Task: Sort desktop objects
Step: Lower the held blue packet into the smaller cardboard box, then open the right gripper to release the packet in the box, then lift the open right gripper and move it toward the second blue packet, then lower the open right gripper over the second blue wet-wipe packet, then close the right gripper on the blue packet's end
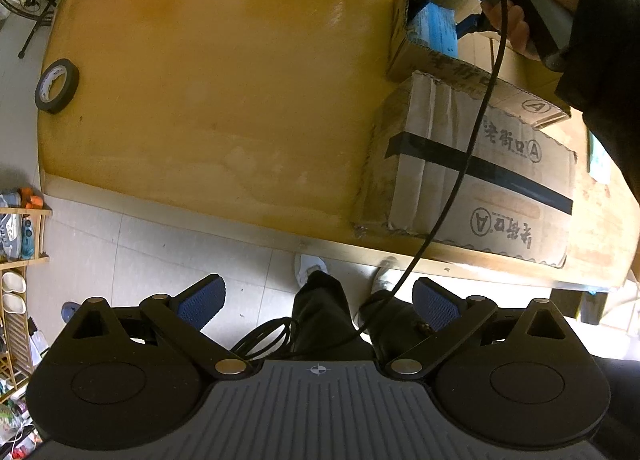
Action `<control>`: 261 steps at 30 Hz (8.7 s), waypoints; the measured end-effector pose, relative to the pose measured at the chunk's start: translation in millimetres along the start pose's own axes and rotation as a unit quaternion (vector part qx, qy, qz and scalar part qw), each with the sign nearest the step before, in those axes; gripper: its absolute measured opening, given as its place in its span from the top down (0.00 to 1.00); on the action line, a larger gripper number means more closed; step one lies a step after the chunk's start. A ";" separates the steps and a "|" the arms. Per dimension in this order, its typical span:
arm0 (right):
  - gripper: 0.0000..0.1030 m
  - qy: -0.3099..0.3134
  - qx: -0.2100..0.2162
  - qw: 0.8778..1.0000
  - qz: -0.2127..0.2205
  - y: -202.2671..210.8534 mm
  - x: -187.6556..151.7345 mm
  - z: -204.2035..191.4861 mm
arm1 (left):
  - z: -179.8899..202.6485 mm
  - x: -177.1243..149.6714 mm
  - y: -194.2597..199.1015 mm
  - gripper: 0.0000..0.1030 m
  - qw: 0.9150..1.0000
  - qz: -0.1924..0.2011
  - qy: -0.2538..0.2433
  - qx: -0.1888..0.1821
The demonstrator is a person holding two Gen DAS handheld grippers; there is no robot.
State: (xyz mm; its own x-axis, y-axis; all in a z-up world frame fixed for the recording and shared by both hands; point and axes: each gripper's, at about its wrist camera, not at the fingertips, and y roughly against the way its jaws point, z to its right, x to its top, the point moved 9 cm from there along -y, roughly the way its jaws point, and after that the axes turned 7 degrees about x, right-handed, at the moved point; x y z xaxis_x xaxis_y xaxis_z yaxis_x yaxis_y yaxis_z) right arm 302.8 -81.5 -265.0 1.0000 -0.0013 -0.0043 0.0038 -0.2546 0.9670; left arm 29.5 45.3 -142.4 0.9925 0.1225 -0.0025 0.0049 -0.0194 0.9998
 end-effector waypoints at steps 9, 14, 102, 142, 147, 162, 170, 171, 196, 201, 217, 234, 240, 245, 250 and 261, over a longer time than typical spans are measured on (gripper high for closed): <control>0.25 -0.003 0.005 1.000 0.006 4.8 -0.8 1.7 | 0.0 1.1 -0.1 0.00 1.000 0.000 -0.003 -0.001; 0.14 -0.004 0.008 1.000 0.010 7.1 -1.1 3.3 | 0.4 0.8 -0.3 0.00 1.000 -0.001 -0.005 -0.002; 0.00 -0.022 -0.019 0.999 0.045 98.3 -10.1 126.3 | 97.3 -9.4 18.3 0.00 0.998 0.028 -0.063 0.000; 0.00 -0.075 -0.025 0.996 0.048 118.7 -33.9 248.5 | 174.7 -22.1 16.9 0.00 0.994 0.024 -0.106 0.009; 0.00 -0.081 -0.025 0.995 0.049 121.5 -35.5 264.7 | 188.3 -22.4 15.9 0.00 0.993 0.024 -0.112 0.009; 0.00 -0.094 -0.026 0.994 0.048 127.3 -39.1 312.4 | 226.9 -25.1 13.4 0.00 0.992 0.022 -0.124 0.009; 0.00 -0.104 -0.028 0.993 0.047 128.8 -43.1 337.7 | 243.2 -26.4 11.8 0.00 0.991 0.021 -0.134 0.008; 0.00 -0.104 -0.028 0.993 0.047 128.4 -43.7 340.6 | 245.0 -26.6 11.6 0.00 0.991 0.021 -0.135 0.008; 0.00 -0.095 -0.037 0.994 0.030 109.2 -50.9 380.2 | 259.5 -31.2 5.8 0.00 0.990 0.010 -0.143 0.016; 0.00 -0.092 -0.035 0.995 0.023 99.2 -51.9 383.3 | 260.3 -30.6 5.2 0.00 0.989 0.007 -0.143 0.018; 0.00 -0.084 -0.038 0.996 0.013 73.2 -51.4 388.8 | 261.3 -27.9 1.5 0.00 0.989 -0.002 -0.143 0.021; 0.00 -0.052 -0.062 0.997 0.018 61.2 -54.5 383.5 | 260.1 -22.2 -2.4 0.00 0.990 -0.006 -0.140 0.021; 0.00 -0.048 -0.063 0.997 0.022 62.6 -55.8 383.5 | 258.3 -20.8 -2.5 0.00 0.990 -0.006 -0.137 0.019; 0.01 -0.052 -0.061 0.997 0.022 64.3 -57.0 384.0 | 257.0 -20.3 -2.6 0.00 0.990 -0.006 -0.137 0.018; 0.20 -0.063 -0.062 0.995 0.036 74.5 -58.2 386.3 | 254.1 -19.6 -2.7 0.00 0.991 -0.006 -0.133 0.016; 0.39 -0.078 -0.051 0.995 0.044 88.0 -64.4 390.9 | 255.2 -18.3 -1.2 0.00 0.990 -0.001 -0.138 0.013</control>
State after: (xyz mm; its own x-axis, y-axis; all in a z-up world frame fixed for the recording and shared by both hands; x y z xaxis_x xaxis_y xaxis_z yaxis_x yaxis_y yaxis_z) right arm 237.8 -481.8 -279.1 0.9840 -0.1708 0.0501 -0.0758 -0.1473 0.9862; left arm 42.6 -210.2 -148.6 0.9882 -0.1527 -0.0135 0.0067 -0.0452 0.9990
